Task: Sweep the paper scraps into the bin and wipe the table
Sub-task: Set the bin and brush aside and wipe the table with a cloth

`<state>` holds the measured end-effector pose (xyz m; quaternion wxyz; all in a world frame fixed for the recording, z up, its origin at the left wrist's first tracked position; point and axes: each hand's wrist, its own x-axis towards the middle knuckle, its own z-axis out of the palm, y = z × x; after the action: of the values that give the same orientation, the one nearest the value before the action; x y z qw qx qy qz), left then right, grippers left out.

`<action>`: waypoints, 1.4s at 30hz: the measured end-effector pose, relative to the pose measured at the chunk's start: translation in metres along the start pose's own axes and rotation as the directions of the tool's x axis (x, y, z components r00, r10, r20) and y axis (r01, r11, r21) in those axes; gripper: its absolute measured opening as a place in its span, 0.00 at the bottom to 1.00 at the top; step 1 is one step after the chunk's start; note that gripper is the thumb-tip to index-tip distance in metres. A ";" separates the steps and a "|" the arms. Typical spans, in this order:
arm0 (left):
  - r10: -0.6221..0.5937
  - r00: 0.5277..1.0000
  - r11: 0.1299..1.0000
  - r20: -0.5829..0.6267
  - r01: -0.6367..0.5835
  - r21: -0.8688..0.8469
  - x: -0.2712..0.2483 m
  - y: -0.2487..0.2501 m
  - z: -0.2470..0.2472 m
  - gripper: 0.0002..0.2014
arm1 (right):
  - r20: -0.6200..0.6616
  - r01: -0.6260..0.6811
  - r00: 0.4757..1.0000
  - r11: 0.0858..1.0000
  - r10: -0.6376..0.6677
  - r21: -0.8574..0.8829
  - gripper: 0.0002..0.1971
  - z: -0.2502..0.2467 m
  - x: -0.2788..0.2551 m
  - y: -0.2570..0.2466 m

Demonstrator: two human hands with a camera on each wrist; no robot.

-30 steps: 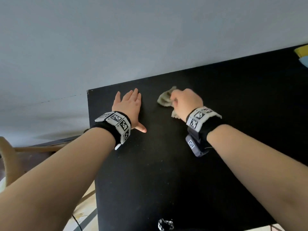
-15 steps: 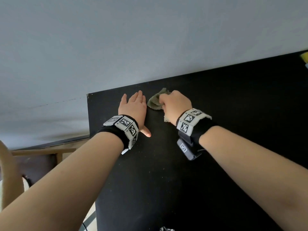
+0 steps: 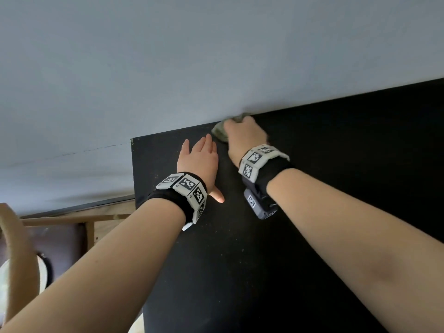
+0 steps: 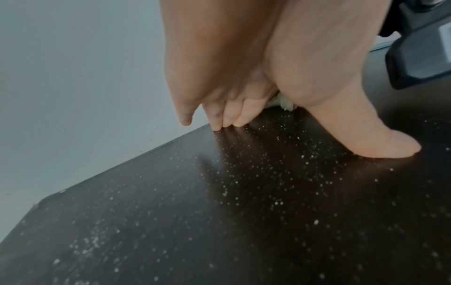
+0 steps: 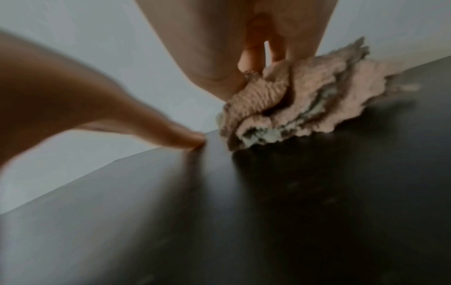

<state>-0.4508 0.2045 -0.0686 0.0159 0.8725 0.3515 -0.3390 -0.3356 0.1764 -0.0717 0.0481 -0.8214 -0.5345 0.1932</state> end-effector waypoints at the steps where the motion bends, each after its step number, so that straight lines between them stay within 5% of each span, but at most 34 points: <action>1: 0.003 1.000 1.000 -0.002 -0.003 -0.003 0.000 -0.001 0.000 0.70 | 0.013 0.035 0.999 0.999 -0.035 0.001 0.14 0.004 0.000 -0.004; 4: 0.005 1.000 1.000 -0.001 -0.005 -0.001 -0.001 -0.001 0.000 0.70 | 0.037 0.027 0.999 0.998 -0.029 0.052 0.12 0.000 0.006 0.007; 9: 0.012 1.000 1.000 -0.010 -0.012 -0.013 0.000 -0.003 0.005 0.71 | -0.099 -0.241 0.963 0.965 0.251 0.105 0.13 -0.015 0.001 0.067; 11: 0.022 1.000 0.999 -0.018 -0.023 -0.027 -0.001 -0.004 0.005 0.70 | -0.102 -0.265 0.957 0.961 0.272 0.077 0.12 -0.014 -0.001 0.066; 17: -0.006 1.000 0.998 -0.030 0.004 -0.061 -0.011 -0.021 0.012 0.70 | 0.063 -0.001 0.998 1.000 0.001 0.000 0.14 0.004 -0.021 0.007; 23: -0.108 0.994 0.992 0.029 0.110 -0.062 -0.015 -0.063 0.022 0.71 | 0.200 0.228 0.955 0.974 -0.220 -0.016 0.12 0.018 -0.040 -0.006; 29: -0.095 0.995 0.990 -0.009 0.094 -0.102 -0.012 -0.067 0.029 0.71 | 0.021 -0.071 0.997 0.995 0.073 -0.065 0.13 -0.007 0.005 0.014; 38: -0.087 0.996 0.992 0.003 0.087 -0.095 -0.009 -0.071 0.032 0.71 | 0.093 0.232 0.968 0.973 -0.232 0.012 0.13 0.012 0.023 -0.048; 42: -0.085 0.996 0.991 0.005 0.085 -0.101 -0.010 -0.071 0.033 0.71 | 0.057 0.110 0.992 0.994 -0.109 -0.006 0.13 0.001 0.016 -0.008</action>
<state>-0.5199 0.2434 -0.0732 0.0456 0.8547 0.4051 -0.3215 -0.3376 0.1944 -0.0751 0.0400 -0.7852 -0.5808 0.2109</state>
